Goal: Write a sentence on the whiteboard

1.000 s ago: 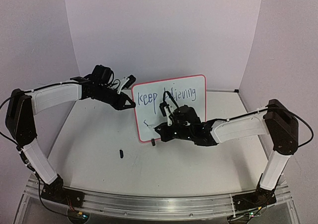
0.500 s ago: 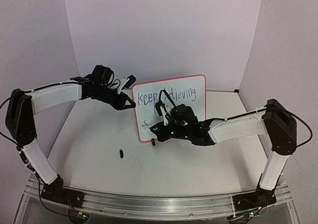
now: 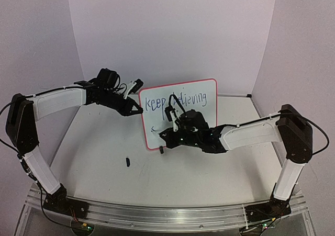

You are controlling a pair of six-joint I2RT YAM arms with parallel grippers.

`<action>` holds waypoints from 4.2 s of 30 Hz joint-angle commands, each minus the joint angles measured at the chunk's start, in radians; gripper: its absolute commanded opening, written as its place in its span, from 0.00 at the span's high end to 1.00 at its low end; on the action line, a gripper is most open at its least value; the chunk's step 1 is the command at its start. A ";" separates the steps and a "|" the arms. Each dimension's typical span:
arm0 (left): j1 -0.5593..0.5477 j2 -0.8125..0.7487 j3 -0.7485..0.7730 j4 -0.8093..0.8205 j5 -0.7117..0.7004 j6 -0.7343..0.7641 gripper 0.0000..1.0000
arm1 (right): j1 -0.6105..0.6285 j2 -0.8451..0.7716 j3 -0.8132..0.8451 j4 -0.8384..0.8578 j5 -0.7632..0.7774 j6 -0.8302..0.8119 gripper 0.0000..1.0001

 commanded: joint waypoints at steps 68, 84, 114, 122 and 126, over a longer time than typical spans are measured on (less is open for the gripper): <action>-0.031 0.041 -0.013 -0.140 -0.081 0.042 1.00 | 0.003 -0.056 0.004 -0.010 0.095 0.019 1.00; -0.031 0.041 -0.013 -0.140 -0.083 0.041 1.00 | 0.003 -0.024 0.027 -0.025 0.139 0.037 1.00; -0.033 0.045 -0.013 -0.141 -0.084 0.041 1.00 | 0.003 -0.132 -0.032 0.030 0.121 -0.011 1.00; -0.032 0.046 -0.013 -0.141 -0.085 0.044 1.00 | -0.002 -0.083 0.002 0.026 0.144 -0.016 1.00; -0.032 0.047 -0.012 -0.142 -0.083 0.043 1.00 | -0.006 -0.071 0.004 0.025 0.149 -0.012 1.00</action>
